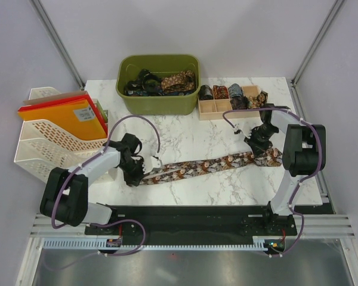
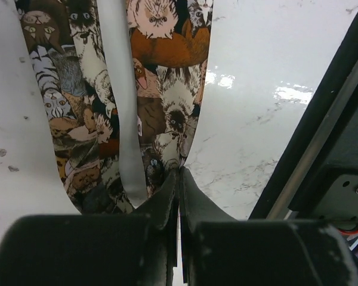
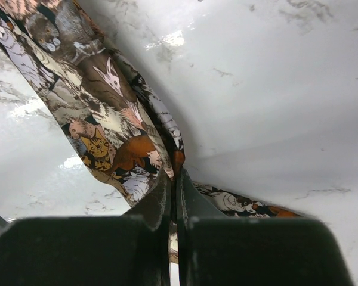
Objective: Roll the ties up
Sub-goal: Flatten out the tie at the center of the board.
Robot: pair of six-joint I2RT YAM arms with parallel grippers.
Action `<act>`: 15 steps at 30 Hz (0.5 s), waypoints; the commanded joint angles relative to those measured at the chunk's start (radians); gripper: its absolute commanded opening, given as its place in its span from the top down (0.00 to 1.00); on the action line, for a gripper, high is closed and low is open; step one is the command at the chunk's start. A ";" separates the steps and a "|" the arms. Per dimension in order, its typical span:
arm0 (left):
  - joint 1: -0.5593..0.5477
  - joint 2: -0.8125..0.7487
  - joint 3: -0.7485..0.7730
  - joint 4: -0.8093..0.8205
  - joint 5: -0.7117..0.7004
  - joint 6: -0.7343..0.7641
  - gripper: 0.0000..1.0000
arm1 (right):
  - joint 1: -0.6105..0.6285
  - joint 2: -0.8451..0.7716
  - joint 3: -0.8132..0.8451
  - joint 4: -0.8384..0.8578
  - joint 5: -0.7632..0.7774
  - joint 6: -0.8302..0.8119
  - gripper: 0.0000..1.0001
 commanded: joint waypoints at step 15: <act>0.003 0.050 0.187 0.054 0.017 0.026 0.12 | -0.007 -0.092 -0.052 0.009 0.027 -0.018 1.00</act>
